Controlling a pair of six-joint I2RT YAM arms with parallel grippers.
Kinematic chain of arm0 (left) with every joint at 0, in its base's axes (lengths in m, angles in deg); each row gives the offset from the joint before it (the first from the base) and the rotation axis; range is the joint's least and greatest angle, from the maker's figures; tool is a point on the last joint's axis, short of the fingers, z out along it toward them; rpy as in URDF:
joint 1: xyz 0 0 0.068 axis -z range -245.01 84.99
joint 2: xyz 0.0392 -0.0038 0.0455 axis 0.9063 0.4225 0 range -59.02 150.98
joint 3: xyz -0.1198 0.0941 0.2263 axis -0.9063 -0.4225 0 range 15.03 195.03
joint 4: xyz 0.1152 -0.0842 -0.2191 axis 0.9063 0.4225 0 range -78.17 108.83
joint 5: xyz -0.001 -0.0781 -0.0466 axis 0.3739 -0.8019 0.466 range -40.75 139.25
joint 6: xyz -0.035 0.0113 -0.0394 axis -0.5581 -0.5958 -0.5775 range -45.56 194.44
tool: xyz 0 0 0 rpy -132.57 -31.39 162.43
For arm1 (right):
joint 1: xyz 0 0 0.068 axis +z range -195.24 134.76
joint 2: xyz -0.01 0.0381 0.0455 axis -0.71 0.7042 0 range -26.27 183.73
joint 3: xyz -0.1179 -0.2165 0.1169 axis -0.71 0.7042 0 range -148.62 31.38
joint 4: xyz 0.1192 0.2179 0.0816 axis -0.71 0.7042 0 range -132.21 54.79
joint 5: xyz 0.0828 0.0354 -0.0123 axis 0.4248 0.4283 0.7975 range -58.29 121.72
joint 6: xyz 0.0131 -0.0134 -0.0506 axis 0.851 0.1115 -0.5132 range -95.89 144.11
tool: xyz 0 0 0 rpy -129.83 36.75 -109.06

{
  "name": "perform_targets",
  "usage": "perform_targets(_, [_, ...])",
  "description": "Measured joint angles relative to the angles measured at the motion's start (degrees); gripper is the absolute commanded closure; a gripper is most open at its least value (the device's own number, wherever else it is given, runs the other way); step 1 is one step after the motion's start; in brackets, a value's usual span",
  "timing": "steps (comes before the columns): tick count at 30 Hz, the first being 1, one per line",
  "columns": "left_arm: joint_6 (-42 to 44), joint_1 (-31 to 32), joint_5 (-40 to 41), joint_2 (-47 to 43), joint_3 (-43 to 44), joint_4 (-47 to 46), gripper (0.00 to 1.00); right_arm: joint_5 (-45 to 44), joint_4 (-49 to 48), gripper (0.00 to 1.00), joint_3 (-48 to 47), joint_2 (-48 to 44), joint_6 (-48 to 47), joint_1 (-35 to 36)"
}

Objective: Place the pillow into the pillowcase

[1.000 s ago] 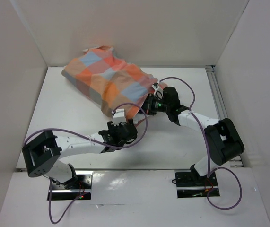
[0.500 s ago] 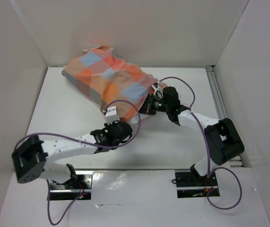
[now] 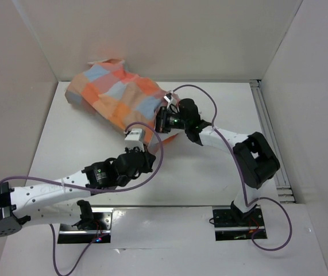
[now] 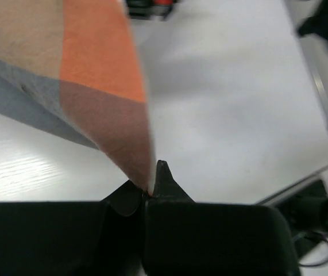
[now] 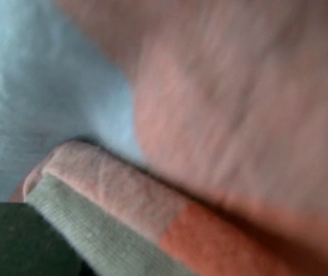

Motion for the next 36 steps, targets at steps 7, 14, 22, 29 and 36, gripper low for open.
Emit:
perform_targets(7, [7.93, 0.07, -6.01, -0.83, 10.47, 2.12, 1.0, -3.98, -1.84, 1.0, -7.48, 1.46, 1.03, 0.17])
perform_targets(14, [11.56, 0.09, -2.93, -3.17, 17.33, 8.13, 1.0, -3.1, -3.15, 0.65, -8.44, 0.83, 1.51, 1.46])
perform_targets(22, [11.82, 1.05, 0.35, -2.95, 27.63, 15.76, 1.0, -14.93, 16.96, 0.24, -3.74, -22.53, -10.6, 2.21])
perform_targets(29, [12.92, -3.34, 0.24, -3.52, 37.9, 18.82, 1.0, -40.19, 26.62, 0.72, 5.53, -46.93, -16.24, 0.42])
perform_targets(36, [11.52, -8.66, -2.84, -2.99, 40.22, 24.81, 1.0, -37.2, 30.14, 0.91, 17.73, -44.57, -12.52, -12.66])
